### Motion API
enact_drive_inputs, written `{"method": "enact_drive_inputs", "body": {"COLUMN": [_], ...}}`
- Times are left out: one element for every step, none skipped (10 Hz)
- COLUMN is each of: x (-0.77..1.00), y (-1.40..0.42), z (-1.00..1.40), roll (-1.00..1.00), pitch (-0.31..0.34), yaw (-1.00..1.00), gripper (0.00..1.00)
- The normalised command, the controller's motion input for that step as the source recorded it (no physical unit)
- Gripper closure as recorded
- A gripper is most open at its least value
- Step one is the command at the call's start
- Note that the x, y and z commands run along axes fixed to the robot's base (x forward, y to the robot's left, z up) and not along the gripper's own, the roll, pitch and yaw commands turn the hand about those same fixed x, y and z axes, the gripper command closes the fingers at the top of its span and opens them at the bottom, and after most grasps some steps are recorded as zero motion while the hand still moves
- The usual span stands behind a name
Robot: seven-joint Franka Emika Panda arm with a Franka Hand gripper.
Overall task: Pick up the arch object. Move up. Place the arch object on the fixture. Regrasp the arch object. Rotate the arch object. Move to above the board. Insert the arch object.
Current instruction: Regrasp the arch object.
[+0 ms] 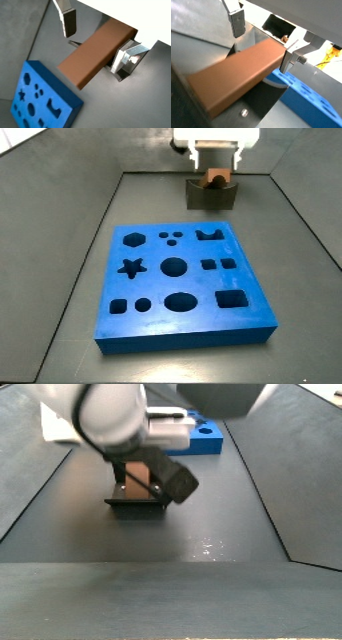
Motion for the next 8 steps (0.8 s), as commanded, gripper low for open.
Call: {"method": "enact_drive_inputs", "body": {"x": [-0.04,-0.04,-0.03,-0.03,0.01,0.01,0.00,-0.05], "y": [0.00,0.00,0.00,0.00,-1.00,-1.00,-1.00,-1.00], "z": [0.83,0.65,0.53,0.29,0.96,0.90,0.89,0.85], "roll": [0.05,0.05,0.05,0.05,1.00,1.00,1.00,1.00], "pitch": [0.037,0.046,0.055,0.065,0.062,0.059,0.055,0.045], "yaw": [0.01,0.01,0.00,-0.01,0.02,0.02,0.02,0.02], "gripper": [0.00,0.00,0.00,0.00,0.00,0.00,0.00,0.00]}}
